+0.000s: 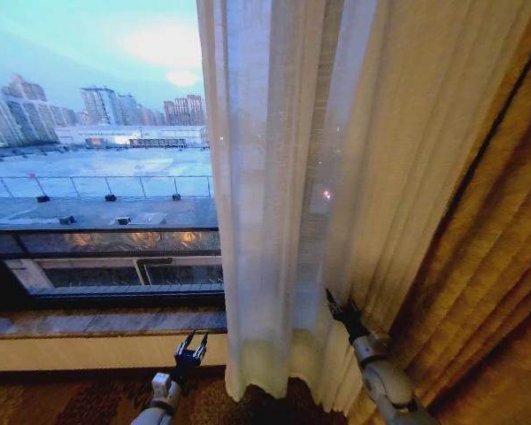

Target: Open the curtains by pulling them apart, changing their state from closed to fully open.

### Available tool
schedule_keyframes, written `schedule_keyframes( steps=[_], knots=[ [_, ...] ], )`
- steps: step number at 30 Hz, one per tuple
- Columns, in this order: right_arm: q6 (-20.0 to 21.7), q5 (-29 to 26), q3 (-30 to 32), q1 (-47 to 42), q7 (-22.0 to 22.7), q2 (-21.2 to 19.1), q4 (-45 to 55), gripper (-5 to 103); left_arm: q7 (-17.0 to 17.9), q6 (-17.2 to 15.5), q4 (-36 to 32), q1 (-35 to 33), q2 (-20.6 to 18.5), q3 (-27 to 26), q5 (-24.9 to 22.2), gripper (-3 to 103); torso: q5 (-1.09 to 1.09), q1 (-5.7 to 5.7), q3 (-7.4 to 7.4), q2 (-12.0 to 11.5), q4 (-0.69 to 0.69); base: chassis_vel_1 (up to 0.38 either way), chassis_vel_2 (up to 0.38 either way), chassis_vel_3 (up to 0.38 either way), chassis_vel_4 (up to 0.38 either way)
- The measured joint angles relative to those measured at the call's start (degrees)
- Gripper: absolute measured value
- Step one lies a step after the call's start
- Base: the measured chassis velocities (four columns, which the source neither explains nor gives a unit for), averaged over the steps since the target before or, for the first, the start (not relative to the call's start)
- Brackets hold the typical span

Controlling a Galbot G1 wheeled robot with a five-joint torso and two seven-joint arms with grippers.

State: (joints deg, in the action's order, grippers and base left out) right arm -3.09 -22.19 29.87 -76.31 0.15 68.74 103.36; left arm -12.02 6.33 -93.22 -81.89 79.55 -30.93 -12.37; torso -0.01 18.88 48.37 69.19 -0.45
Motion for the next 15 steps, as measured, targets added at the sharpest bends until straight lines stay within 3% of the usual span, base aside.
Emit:
schedule_keyframes(
  steps=[1, 5, 7, 10, 15],
  knots=[
    [0.0, 0.0, 0.0, 0.0, 0.0, 0.0, 0.0, 60, 0.0, 0.0, 0.0, 0.0, 0.0, 0.0, 0.0, 50, 0.0, 0.0, 0.0, 0.0, 0.0, 0.0, 0.0, 0.0, 0.0],
    [-1.4, 2.83, 0.09, -0.35, -1.37, 0.65, 0.0, 82, 0.0, 0.0, 0.0, 0.0, 0.0, 0.0, 0.0, 50, 0.01, 0.0, 0.0, 0.0, -0.01, 0.0, 0.0, 0.0, 0.0],
    [-1.54, 2.83, 0.09, -0.36, -1.37, 0.73, 0.07, 82, 0.0, 0.0, 0.0, 0.0, 0.0, 0.0, 0.0, 50, 0.01, 0.0, 0.0, 0.0, -0.01, 0.0, 0.0, 0.0, 0.0],
    [-1.66, 2.85, -0.04, -0.32, -1.36, 0.92, 0.32, 96, 0.0, 0.0, 0.0, 0.0, 0.0, 0.0, 0.0, 50, 0.0, 0.0, 0.0, 0.0, -0.01, 0.0, 0.0, 0.0, 0.0],
    [-1.66, 3.06, -0.24, -0.27, -1.37, 1.03, 0.19, 100, 0.0, 0.0, 0.0, 0.0, 0.0, 0.01, 0.0, 50, 0.01, 0.01, 0.01, -0.01, -0.01, 0.042, 0.016, -0.038, -0.018]
  ],
)
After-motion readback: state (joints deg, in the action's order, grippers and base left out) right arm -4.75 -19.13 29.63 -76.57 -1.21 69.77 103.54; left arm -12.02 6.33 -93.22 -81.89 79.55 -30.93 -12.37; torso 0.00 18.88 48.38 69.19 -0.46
